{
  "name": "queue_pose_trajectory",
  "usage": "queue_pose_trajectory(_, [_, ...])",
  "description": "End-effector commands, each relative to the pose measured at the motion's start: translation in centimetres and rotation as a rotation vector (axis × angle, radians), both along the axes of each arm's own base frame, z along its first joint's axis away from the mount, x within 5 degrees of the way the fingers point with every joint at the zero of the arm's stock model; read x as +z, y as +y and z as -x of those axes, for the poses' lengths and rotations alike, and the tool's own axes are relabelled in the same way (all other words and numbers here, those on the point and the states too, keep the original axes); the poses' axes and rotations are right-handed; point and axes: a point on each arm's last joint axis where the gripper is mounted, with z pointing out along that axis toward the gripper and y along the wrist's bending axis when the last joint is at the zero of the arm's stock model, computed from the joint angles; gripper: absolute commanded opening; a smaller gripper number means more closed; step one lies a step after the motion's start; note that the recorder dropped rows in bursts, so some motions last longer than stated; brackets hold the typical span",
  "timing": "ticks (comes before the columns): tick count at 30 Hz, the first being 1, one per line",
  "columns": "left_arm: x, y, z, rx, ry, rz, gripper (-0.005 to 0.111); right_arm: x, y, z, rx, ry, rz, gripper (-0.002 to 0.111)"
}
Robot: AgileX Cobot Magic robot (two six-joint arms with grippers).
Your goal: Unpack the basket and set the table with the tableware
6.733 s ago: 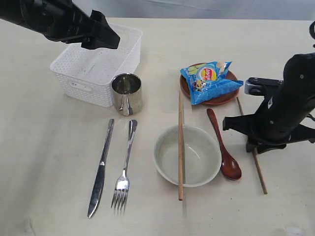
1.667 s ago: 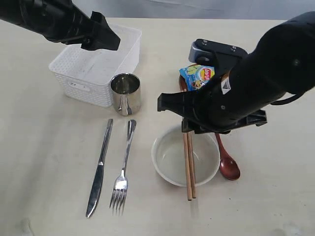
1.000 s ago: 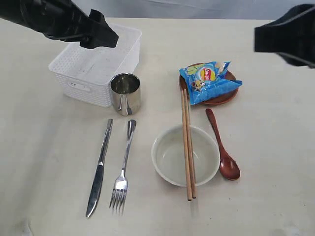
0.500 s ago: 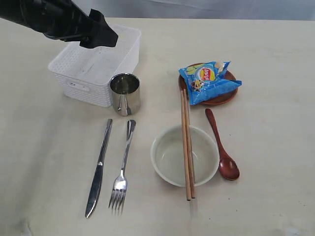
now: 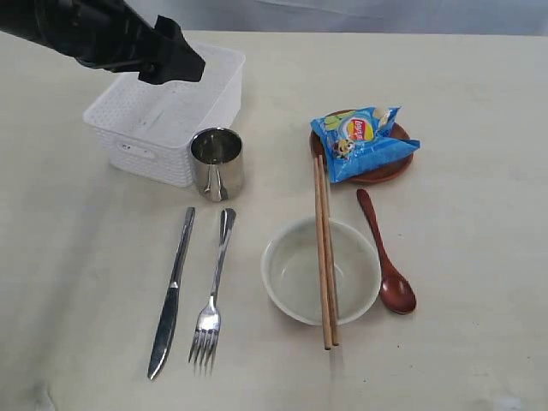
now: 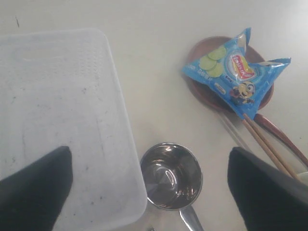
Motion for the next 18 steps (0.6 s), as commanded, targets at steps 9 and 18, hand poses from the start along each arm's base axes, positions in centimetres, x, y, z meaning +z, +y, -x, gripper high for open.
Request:
queue_pose_trajectory(9, [0.0,0.1,0.1,0.006,-0.011,-0.004,0.081,-5.7,4.4,-4.4,-0.447,-0.056,0.189,0.023])
queue_pose_trajectory(18, [0.0,0.1,0.1,0.006,-0.011,-0.004,0.081,-13.2,5.6,-8.3,-0.589,-0.147,0.279,0.023])
